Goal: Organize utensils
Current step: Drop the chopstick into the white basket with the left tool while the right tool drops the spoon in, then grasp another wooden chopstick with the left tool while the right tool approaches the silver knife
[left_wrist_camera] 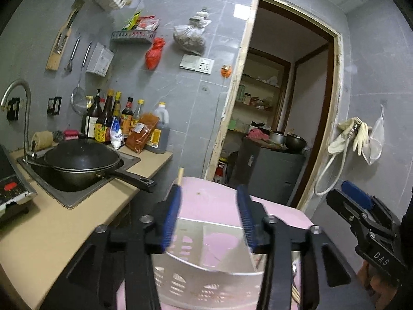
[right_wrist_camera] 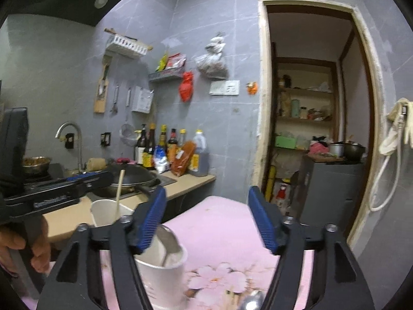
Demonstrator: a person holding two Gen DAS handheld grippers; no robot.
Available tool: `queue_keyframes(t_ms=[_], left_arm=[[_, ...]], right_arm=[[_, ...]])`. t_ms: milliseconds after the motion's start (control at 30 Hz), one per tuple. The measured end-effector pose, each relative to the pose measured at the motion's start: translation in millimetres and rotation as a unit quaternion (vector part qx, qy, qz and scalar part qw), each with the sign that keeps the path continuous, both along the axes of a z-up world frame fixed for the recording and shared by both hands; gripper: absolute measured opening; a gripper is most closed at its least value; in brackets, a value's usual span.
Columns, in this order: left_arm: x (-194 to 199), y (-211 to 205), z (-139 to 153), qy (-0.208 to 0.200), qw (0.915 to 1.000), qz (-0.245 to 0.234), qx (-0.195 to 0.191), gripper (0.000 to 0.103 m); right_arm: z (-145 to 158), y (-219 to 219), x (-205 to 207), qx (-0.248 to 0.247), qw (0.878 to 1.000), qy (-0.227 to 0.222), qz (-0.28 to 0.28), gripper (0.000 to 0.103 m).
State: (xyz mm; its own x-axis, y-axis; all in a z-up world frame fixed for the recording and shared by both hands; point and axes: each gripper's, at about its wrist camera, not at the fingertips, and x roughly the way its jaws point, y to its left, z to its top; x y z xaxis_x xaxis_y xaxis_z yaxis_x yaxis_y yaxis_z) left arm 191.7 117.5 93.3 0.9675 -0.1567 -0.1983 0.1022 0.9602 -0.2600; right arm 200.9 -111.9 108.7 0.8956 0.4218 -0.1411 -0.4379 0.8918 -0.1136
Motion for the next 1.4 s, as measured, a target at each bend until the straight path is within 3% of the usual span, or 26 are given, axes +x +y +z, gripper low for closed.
queue_keyframes(t_ms=[67, 200, 267, 333, 500, 733, 900, 1233, 1333, 1400], left_arm=[[-10.2, -10.5, 3.0, -0.011, 0.9999, -0.002, 0.003, 0.064], [-27.1, -31.4, 9.0, -0.032, 0.9991, 0.006, 0.028, 0.079], [-34.7, -44.4, 9.7, -0.042, 0.998, 0.012, 0.046, 0.09], [-43.0, -59.4, 8.3, -0.053, 0.9961, 0.018, 0.068, 0.094], [-53.3, -88.5, -0.8, -0.055, 0.9934, 0.01, 0.1, 0.096], [-51.2, -117.0, -24.3, -0.008, 0.9936, -0.027, 0.11, 0.096], [-42.8, -135.1, -43.9, 0.049, 0.9904, -0.054, 0.118, 0.096], [-17.0, -160.5, -73.3, 0.153, 0.973, -0.091, 0.147, 0.095], [-8.3, -164.0, -80.1, 0.184, 0.9666, -0.109, 0.141, 0.092], [-3.2, -167.1, -83.5, 0.202, 0.9615, -0.122, 0.141, 0.082]], right_arm=[[3.1, -11.5, -7.3, 0.001, 1.0, -0.009, -0.015, 0.082], [4.7, -37.6, -24.5, 0.003, 0.998, -0.028, -0.052, 0.101], [5.6, -49.3, -32.0, 0.005, 0.997, -0.037, -0.07, 0.103], [4.4, -58.8, -38.0, 0.001, 0.996, -0.041, -0.083, 0.103], [-5.2, -85.1, -50.7, -0.022, 0.991, -0.042, -0.123, 0.103], [-22.9, -116.2, -53.7, -0.052, 0.985, -0.012, -0.162, 0.103], [-43.1, -134.0, -46.5, -0.072, 0.981, 0.041, -0.176, 0.103], [-85.2, -146.2, -28.6, -0.11, 0.968, 0.153, -0.167, 0.102], [-95.1, -149.7, -22.1, -0.107, 0.964, 0.189, -0.155, 0.09], [-102.0, -152.2, -15.1, -0.103, 0.959, 0.223, -0.142, 0.078]])
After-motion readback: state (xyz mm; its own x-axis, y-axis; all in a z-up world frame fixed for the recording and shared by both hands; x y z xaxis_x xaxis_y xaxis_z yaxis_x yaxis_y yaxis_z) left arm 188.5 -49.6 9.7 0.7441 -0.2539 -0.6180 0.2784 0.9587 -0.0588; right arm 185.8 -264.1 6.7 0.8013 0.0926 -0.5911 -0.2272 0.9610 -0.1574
